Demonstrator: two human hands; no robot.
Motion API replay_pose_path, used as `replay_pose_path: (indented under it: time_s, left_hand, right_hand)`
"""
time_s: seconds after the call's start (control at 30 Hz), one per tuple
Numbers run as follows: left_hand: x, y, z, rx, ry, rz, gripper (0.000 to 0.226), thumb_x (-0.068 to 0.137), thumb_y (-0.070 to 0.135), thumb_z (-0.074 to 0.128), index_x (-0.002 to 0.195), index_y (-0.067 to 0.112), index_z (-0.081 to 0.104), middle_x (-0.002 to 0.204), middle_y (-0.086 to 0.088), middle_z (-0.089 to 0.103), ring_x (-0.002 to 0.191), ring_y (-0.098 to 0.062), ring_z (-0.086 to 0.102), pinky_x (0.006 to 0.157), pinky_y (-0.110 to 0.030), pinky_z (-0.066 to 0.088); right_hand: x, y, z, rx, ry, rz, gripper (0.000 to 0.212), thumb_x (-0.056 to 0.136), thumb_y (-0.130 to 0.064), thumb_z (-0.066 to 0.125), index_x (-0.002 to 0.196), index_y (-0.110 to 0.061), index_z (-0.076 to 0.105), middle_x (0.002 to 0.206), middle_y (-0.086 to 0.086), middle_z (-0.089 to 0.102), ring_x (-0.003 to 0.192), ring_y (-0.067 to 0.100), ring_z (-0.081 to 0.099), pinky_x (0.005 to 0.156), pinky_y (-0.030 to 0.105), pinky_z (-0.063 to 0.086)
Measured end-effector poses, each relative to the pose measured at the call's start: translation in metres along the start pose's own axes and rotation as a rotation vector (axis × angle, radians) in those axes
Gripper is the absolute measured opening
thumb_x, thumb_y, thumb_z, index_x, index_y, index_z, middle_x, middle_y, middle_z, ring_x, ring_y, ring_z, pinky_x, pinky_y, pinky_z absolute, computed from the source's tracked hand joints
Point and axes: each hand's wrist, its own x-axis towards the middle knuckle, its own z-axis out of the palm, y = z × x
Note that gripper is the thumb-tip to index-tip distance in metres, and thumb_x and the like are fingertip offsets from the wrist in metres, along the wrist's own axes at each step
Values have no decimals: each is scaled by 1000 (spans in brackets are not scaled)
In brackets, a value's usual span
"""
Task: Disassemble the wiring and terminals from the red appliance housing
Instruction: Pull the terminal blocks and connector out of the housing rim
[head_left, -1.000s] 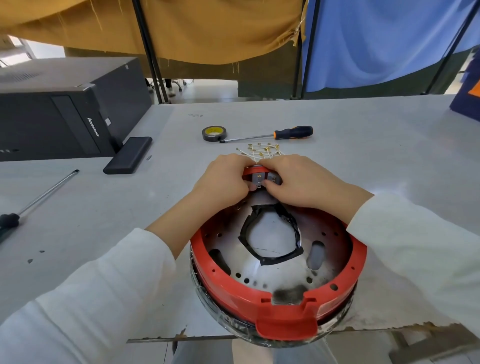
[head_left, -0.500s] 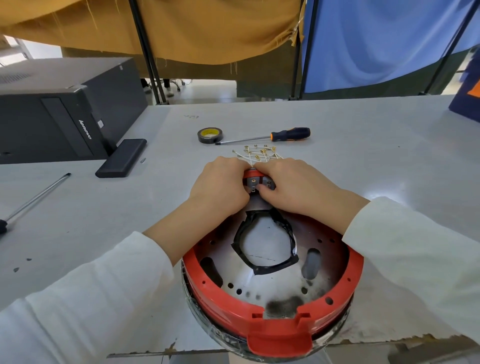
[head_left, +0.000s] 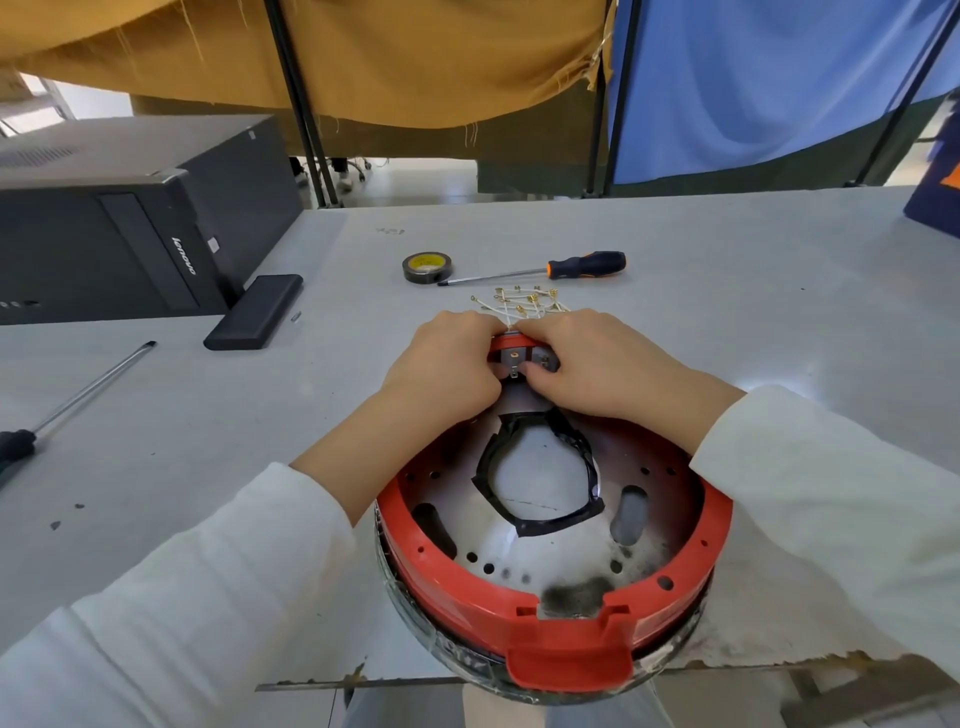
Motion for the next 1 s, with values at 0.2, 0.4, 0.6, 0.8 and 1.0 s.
replay_pose_path:
  time_s: [0.2, 0.4, 0.6, 0.8, 1.0]
  left_hand:
    - [1, 4, 4, 93, 74, 6, 21, 77, 23, 58, 97, 21, 64, 89, -7, 65, 76, -27, 54, 59, -30, 36]
    - [-2, 7, 3, 141, 76, -37, 26, 75, 19, 57, 100, 21, 62, 87, -8, 61, 68, -23, 42, 54, -29, 30]
    - [-7, 12, 0, 183, 73, -57, 33, 74, 15, 55, 106, 21, 61, 91, -9, 60, 71, -25, 41, 57, -30, 32]
    - [-9, 15, 0, 222, 86, -42, 33, 76, 14, 55, 109, 20, 59, 95, -10, 61, 84, -32, 56, 59, -31, 33]
    - [-8, 13, 0, 194, 79, -30, 36, 76, 14, 54, 111, 22, 59, 96, -10, 62, 86, -32, 57, 60, -32, 37]
  right_hand:
    - [0, 0, 2, -31, 24, -6, 24, 87, -26, 48, 108, -24, 59, 100, 4, 66, 89, 28, 58, 63, 33, 41]
    - [0, -1, 2, -36, 10, -20, 15, 87, -25, 47, 99, -22, 56, 96, 6, 64, 88, 30, 57, 63, 32, 36]
    - [-1, -3, 2, -60, 22, -12, 13, 89, -26, 48, 99, -20, 54, 97, 7, 63, 90, 30, 56, 64, 32, 35]
    - [-1, -3, 2, -68, 42, -20, 12, 90, -26, 47, 98, -20, 52, 97, 7, 62, 83, 26, 52, 63, 31, 32]
    - [0, -3, 2, -68, 36, -13, 15, 90, -26, 47, 102, -19, 54, 101, 9, 63, 92, 31, 57, 64, 32, 33]
